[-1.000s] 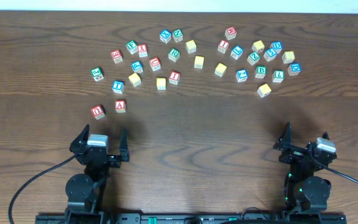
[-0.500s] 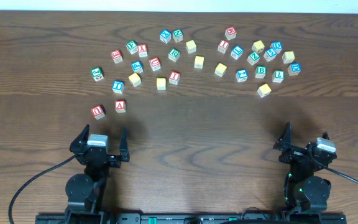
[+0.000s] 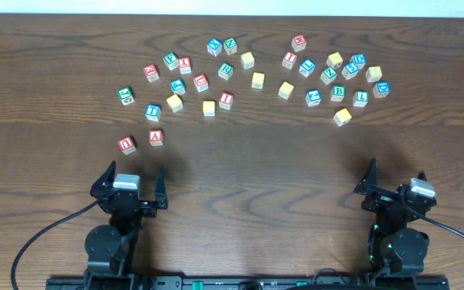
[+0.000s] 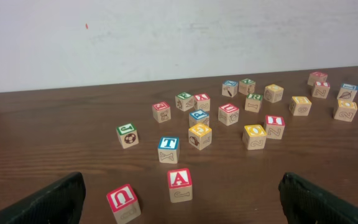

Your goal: Spell out ROBOT

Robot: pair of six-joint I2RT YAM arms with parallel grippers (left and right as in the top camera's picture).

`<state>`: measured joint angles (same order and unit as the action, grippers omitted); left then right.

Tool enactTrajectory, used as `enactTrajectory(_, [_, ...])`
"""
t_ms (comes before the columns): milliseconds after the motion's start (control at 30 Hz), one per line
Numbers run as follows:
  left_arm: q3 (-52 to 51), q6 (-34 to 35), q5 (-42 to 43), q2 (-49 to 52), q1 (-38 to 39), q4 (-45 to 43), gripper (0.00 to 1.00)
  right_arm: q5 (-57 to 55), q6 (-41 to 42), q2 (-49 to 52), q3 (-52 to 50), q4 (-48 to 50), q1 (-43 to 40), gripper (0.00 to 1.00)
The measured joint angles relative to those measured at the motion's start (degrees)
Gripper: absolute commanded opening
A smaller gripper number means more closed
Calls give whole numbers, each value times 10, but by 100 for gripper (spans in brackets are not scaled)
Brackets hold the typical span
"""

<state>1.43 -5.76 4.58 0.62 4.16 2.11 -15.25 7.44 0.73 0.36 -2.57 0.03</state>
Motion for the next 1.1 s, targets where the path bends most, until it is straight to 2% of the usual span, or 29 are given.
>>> enactTrajectory(933, [0, 1, 1, 0, 0, 0, 98, 0, 0, 0, 0, 0, 0, 99])
enactTrajectory(1100, [0, 43, 6, 0, 0, -3, 98, 0, 0, 0, 0, 0, 0, 99])
